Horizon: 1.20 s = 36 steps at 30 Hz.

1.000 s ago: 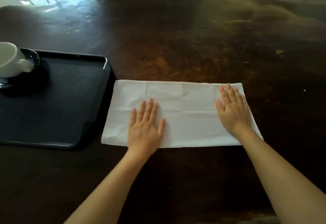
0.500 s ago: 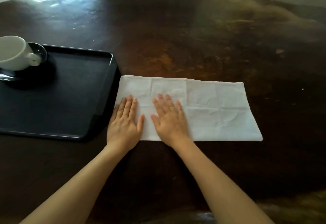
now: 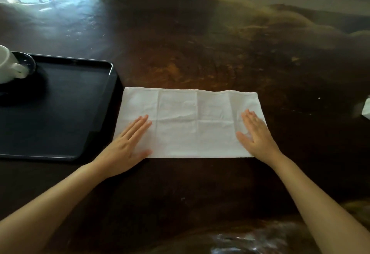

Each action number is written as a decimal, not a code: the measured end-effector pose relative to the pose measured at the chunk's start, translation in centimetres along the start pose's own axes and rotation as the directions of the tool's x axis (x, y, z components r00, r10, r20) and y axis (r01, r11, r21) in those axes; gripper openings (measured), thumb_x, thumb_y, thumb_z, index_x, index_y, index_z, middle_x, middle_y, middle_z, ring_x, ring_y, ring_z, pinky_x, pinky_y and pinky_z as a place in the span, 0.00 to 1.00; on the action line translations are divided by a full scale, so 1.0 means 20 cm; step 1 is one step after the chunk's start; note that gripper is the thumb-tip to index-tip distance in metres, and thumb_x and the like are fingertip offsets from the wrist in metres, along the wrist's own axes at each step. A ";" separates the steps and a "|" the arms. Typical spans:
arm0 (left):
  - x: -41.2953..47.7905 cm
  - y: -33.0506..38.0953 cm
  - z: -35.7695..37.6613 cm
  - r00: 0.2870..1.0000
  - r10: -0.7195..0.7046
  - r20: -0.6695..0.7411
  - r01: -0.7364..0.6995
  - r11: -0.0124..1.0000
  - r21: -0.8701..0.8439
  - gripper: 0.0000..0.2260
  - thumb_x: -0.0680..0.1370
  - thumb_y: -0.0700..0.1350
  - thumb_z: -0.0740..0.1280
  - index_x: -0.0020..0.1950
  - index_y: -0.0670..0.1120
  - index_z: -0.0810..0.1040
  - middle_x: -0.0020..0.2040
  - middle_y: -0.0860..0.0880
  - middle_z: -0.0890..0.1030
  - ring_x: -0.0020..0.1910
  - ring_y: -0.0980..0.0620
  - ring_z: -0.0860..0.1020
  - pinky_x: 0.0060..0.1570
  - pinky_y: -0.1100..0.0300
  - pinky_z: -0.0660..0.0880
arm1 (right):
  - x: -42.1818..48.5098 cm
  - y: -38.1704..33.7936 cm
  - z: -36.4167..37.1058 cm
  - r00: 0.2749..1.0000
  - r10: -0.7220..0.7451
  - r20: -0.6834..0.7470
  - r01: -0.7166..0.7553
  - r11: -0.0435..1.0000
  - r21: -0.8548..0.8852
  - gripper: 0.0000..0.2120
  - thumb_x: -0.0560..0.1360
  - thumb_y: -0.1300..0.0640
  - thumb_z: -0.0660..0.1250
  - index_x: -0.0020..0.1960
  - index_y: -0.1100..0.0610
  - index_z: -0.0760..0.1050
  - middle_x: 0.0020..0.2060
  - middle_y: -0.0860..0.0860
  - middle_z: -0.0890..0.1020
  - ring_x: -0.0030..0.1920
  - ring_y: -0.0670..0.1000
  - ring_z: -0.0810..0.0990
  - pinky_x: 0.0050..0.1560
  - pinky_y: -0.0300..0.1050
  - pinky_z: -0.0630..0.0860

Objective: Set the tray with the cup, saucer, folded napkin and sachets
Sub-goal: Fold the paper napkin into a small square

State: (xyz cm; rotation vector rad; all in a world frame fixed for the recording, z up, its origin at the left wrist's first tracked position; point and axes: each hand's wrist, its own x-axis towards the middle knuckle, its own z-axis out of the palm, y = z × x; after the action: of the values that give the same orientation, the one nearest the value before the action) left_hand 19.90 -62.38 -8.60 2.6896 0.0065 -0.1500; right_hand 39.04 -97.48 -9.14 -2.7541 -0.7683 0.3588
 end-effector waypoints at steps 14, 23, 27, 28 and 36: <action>-0.16 0.02 -0.10 0.942 0.333 -0.035 -0.255 0.783 0.567 0.06 0.65 0.31 0.69 0.40 0.39 0.81 0.38 0.43 0.81 0.35 0.44 0.81 0.26 0.57 0.77 | -0.30 0.00 -0.12 0.945 -0.298 -0.131 0.227 0.891 -0.392 0.15 0.62 0.67 0.74 0.48 0.63 0.78 0.44 0.56 0.81 0.41 0.54 0.81 0.33 0.43 0.79; -0.19 -0.01 -0.10 0.946 0.028 -0.322 -0.019 0.999 0.033 0.07 0.76 0.44 0.64 0.45 0.43 0.79 0.43 0.49 0.80 0.41 0.52 0.78 0.41 0.61 0.76 | -0.33 0.12 -0.17 0.981 -0.084 -0.173 0.071 0.994 -0.082 0.12 0.66 0.72 0.70 0.44 0.57 0.77 0.41 0.52 0.79 0.41 0.51 0.77 0.43 0.43 0.73; -0.21 -0.01 -0.11 0.912 -0.139 -0.385 0.035 0.964 -0.264 0.06 0.73 0.41 0.68 0.47 0.50 0.77 0.42 0.58 0.80 0.43 0.63 0.78 0.42 0.75 0.72 | -0.33 0.17 -0.30 0.985 0.164 -0.043 -0.131 0.897 0.421 0.06 0.72 0.60 0.69 0.45 0.50 0.79 0.46 0.46 0.80 0.48 0.44 0.77 0.46 0.37 0.70; -0.18 0.00 -0.11 0.886 -0.192 -0.421 0.040 0.938 -0.344 0.05 0.73 0.44 0.66 0.47 0.53 0.76 0.43 0.59 0.80 0.42 0.64 0.78 0.41 0.76 0.72 | -0.32 0.18 -0.33 0.975 0.220 -0.006 -0.183 0.824 0.536 0.03 0.72 0.54 0.68 0.45 0.48 0.80 0.45 0.45 0.81 0.48 0.44 0.78 0.45 0.38 0.70; 0.35 -0.01 -0.16 0.621 -0.578 -0.530 0.293 0.798 -0.527 0.06 0.77 0.47 0.64 0.46 0.46 0.77 0.42 0.50 0.79 0.40 0.54 0.73 0.39 0.65 0.66 | 0.08 0.12 -0.29 0.857 0.447 -0.257 -0.228 0.775 0.590 0.09 0.78 0.50 0.60 0.49 0.54 0.75 0.42 0.52 0.78 0.45 0.52 0.77 0.44 0.50 0.75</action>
State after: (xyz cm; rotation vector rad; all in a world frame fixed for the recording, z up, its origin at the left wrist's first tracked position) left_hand 27.12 -61.03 -6.54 2.1231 0.8543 0.6302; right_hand 43.30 -99.65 -4.65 -2.2847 -0.0253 0.0671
